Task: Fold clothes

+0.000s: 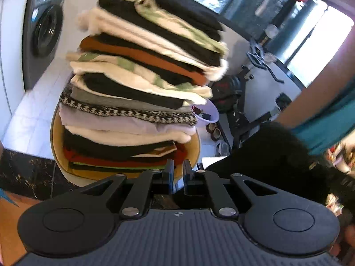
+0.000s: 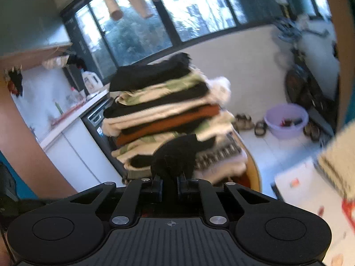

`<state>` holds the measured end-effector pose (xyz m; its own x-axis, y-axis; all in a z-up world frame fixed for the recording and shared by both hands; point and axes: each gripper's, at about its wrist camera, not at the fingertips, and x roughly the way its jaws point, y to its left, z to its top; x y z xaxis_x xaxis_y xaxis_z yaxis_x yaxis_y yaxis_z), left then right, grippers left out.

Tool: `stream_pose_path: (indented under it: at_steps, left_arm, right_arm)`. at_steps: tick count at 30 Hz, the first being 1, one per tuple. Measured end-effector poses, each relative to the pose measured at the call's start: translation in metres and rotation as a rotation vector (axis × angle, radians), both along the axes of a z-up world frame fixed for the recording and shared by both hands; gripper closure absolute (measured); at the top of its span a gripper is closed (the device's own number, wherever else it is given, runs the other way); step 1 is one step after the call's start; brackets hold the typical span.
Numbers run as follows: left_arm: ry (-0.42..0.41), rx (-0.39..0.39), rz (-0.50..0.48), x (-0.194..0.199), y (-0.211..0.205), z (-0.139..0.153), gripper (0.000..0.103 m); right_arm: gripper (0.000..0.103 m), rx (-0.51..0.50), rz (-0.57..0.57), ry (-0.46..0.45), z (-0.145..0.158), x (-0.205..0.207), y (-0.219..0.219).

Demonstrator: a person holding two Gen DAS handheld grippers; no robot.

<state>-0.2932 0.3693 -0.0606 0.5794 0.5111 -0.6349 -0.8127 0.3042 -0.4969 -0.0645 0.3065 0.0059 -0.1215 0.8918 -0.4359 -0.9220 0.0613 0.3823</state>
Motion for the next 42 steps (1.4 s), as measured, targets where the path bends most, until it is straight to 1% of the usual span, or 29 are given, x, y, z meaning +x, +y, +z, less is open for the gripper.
stream_pose_path:
  at_steps: [4,5,7,8,10,11,12,14,16,18,20,21,22,24,25,27,30,33,36,37,40,42]
  left_arm:
    - [-0.119,-0.078,0.051,-0.010,0.049,-0.010,0.095]
    - [-0.148,-0.078,0.047,-0.008,0.059,-0.008,0.095]
    - [-0.206,-0.071,0.034,-0.003,0.079,-0.002,0.095]
    - [-0.235,-0.067,0.028,-0.001,0.089,0.001,0.095]
    - [-0.293,-0.059,0.015,0.005,0.108,0.007,0.094]
    - [-0.320,-0.046,0.013,0.006,0.119,0.012,0.091]
    - [-0.347,-0.031,0.012,0.008,0.129,0.017,0.090]
    - [-0.359,0.001,0.040,0.010,0.148,0.029,0.090]
    - [-0.371,0.039,0.070,0.011,0.164,0.041,0.082]
    - [-0.389,0.085,0.099,0.009,0.176,0.053,0.056]
    - [-0.390,0.126,0.113,0.008,0.182,0.062,0.047]
    - [-0.390,0.146,0.119,0.007,0.185,0.066,0.047]
    - [-0.390,0.159,0.108,0.007,0.186,0.070,0.047]
    - [-0.383,0.184,0.073,0.006,0.188,0.078,0.040]
    - [-0.371,0.207,0.061,0.005,0.188,0.082,0.038]
    - [-0.347,0.263,0.047,0.002,0.188,0.091,0.031]
    - [-0.306,0.353,0.038,-0.004,0.191,0.103,0.026]
    - [-0.243,0.408,0.053,-0.016,0.204,0.114,0.025]
    - [-0.166,0.488,0.084,-0.038,0.221,0.126,0.024]
    - [-0.150,0.513,0.090,-0.046,0.227,0.130,0.023]
    - [-0.112,0.586,0.091,-0.070,0.244,0.142,0.017]
    - [-0.065,0.640,0.091,-0.082,0.253,0.147,0.015]
  right_arm:
    - [0.093,0.101,0.006,-0.073,0.049,0.003,0.053]
    - [0.093,0.127,0.011,-0.098,0.063,0.005,0.065]
    - [0.093,0.170,0.033,-0.160,0.092,0.010,0.092]
    - [0.093,0.183,0.046,-0.176,0.105,0.014,0.104]
    - [0.093,0.219,0.078,-0.190,0.132,0.025,0.132]
    - [0.093,0.243,0.094,-0.193,0.146,0.030,0.145]
    - [0.093,0.269,0.111,-0.195,0.160,0.035,0.157]
    - [0.093,0.317,0.150,-0.196,0.188,0.043,0.181]
    - [0.093,0.357,0.200,-0.191,0.216,0.048,0.203]
    - [0.093,0.397,0.249,-0.185,0.245,0.053,0.225]
    - [0.093,0.440,0.297,-0.201,0.271,0.055,0.247]
    - [0.093,0.452,0.316,-0.196,0.284,0.054,0.258]
    - [0.093,0.464,0.335,-0.189,0.297,0.053,0.269]
    - [0.093,0.487,0.365,-0.183,0.322,0.049,0.286]
    - [0.093,0.500,0.381,-0.186,0.335,0.045,0.296]
    - [0.093,0.529,0.409,-0.193,0.360,0.037,0.310]
    - [0.093,0.574,0.443,-0.206,0.398,0.011,0.333]
    - [0.093,0.595,0.463,-0.182,0.431,-0.014,0.354]
    - [0.093,0.607,0.477,-0.160,0.458,-0.041,0.370]
    - [0.093,0.605,0.482,-0.154,0.464,-0.049,0.375]
    - [0.093,0.598,0.497,-0.135,0.482,-0.073,0.389]
    - [0.093,0.595,0.505,-0.129,0.485,-0.084,0.393]
